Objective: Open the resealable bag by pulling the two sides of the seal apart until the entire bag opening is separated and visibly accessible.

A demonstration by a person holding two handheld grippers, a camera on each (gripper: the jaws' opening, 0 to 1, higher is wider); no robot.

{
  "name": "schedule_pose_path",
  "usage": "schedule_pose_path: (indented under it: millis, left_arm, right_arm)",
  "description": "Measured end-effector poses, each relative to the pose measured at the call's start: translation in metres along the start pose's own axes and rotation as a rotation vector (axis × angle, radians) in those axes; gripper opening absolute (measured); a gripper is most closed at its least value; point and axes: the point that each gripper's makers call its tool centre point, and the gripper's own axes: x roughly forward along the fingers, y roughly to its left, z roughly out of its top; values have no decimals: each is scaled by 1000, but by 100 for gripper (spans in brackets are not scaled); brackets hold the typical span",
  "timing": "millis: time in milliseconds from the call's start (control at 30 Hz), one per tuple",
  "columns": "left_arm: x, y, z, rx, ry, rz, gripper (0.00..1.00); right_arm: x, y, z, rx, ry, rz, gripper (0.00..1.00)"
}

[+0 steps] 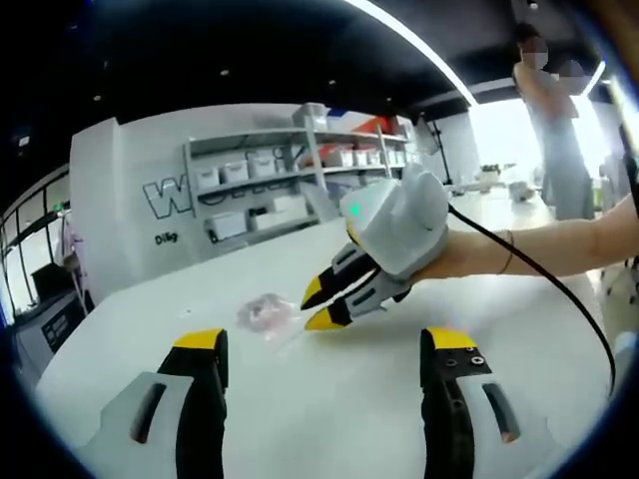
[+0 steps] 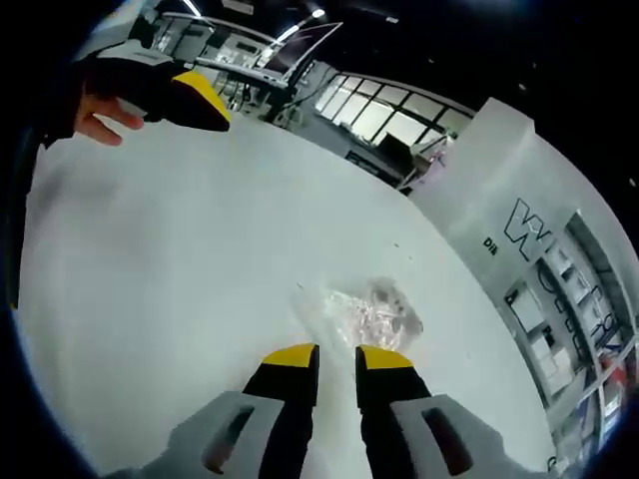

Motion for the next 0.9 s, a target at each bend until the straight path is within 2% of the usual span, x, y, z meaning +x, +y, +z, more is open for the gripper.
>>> schedule_pose_path:
  millis: [600,900]
  left_arm:
    - [1,1,1,3,0,5,78]
    - [1,1,1,6,0,8,78]
  right_arm:
    - [5,0,0,-18,4,5,9]
    - [8,-1,0,-31,9,6,4]
